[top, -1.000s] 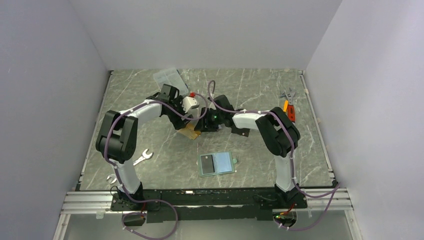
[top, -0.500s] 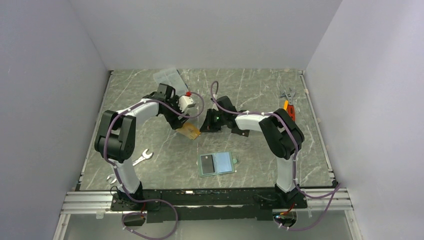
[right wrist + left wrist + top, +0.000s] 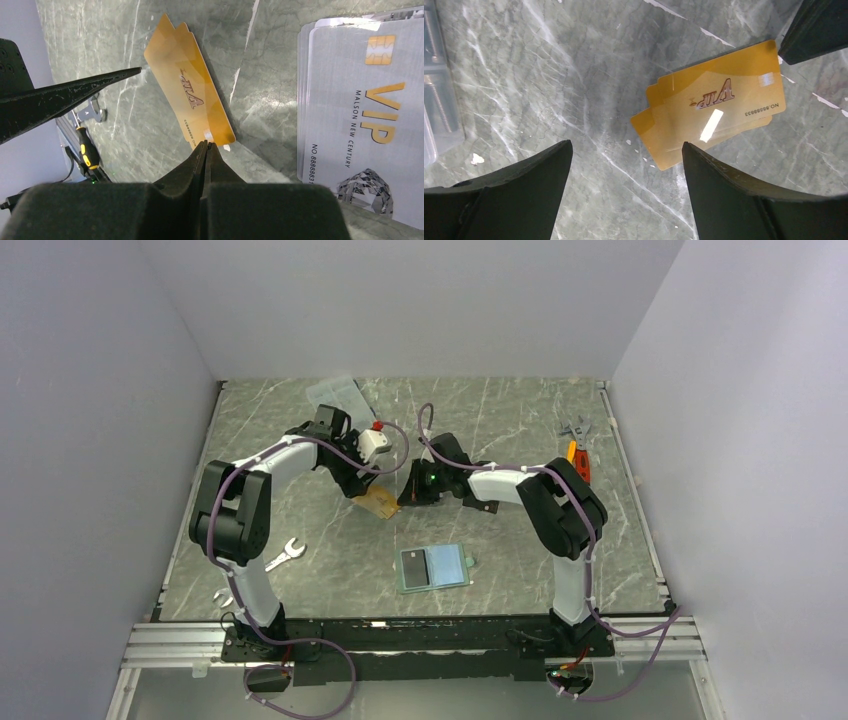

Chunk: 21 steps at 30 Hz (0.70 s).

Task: Put the credit cards into the card holder
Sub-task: Pick up the credit card from the center of the board.

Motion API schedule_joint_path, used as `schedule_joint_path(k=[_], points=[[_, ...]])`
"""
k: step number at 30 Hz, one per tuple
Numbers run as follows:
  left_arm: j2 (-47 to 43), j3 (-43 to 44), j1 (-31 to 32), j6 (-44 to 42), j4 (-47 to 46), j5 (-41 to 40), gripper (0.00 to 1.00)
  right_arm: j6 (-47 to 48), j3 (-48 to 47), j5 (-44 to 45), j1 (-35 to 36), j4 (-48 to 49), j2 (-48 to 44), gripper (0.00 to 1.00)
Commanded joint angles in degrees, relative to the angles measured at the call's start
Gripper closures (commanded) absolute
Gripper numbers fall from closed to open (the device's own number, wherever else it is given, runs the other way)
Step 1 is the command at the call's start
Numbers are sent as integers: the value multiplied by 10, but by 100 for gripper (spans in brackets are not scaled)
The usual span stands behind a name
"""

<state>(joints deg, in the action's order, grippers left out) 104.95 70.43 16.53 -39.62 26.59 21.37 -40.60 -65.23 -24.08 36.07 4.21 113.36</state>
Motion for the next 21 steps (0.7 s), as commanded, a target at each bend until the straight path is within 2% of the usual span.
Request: schedule_joint_path(k=[1,21], points=[[-2,22,-1,5,14,30,13,-4,-19,0,1,23,6,100],[-11,21,-6,15,25,61,12,-8,-17,-1,1,22,33,100]])
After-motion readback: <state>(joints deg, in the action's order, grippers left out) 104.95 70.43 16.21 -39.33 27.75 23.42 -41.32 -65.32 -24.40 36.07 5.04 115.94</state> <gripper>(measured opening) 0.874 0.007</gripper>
